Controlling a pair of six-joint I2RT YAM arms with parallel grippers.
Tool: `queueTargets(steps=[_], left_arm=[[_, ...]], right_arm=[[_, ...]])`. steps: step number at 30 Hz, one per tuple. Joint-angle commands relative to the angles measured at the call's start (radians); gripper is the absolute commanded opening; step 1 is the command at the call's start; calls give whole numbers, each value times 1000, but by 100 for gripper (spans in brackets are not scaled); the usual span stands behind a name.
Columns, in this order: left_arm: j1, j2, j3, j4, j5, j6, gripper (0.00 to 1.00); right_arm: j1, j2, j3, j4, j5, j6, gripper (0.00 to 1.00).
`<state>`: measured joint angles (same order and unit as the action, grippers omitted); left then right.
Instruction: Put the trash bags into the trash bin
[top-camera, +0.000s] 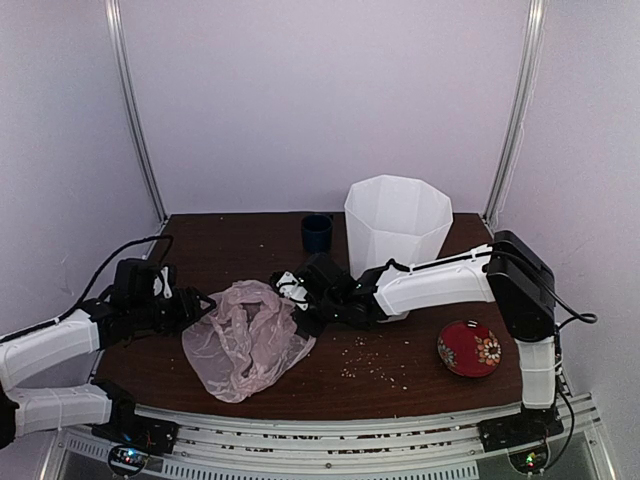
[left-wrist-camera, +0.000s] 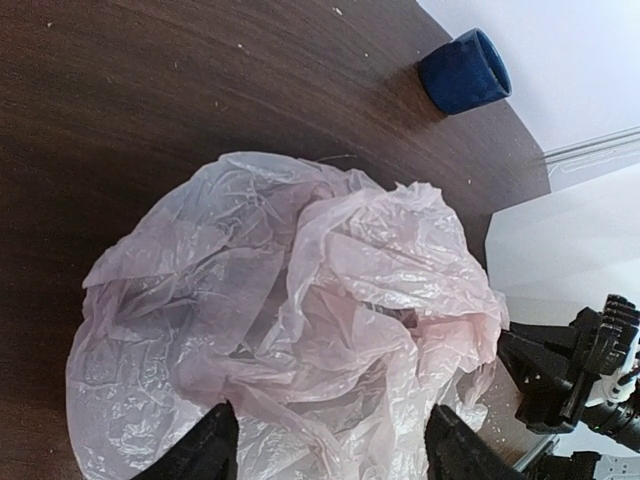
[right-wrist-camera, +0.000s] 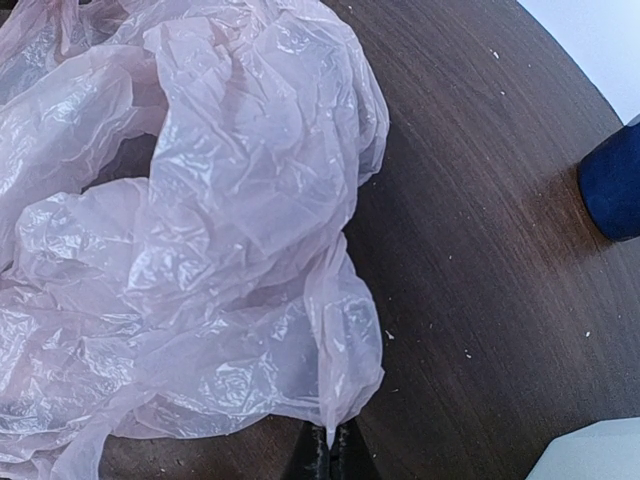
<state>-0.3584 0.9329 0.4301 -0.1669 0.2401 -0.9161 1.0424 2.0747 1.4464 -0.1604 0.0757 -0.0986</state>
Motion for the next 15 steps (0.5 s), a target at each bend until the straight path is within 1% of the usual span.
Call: queueTargets(steps=[1, 4, 7, 11, 15], left_arm=[[23, 72, 19, 93, 78, -49, 69], [29, 114, 27, 88, 141, -119, 69], [30, 124, 50, 43, 142, -174, 64], [37, 157, 106, -8, 103, -170, 55], [43, 223, 111, -14, 120, -180, 55]], right_arm=[[2, -23, 3, 12, 13, 6, 0], [1, -25, 2, 10, 17, 10, 0], [3, -20, 2, 9, 13, 11, 0], [7, -15, 6, 7, 16, 10, 0], [10, -14, 9, 6, 19, 10, 0]])
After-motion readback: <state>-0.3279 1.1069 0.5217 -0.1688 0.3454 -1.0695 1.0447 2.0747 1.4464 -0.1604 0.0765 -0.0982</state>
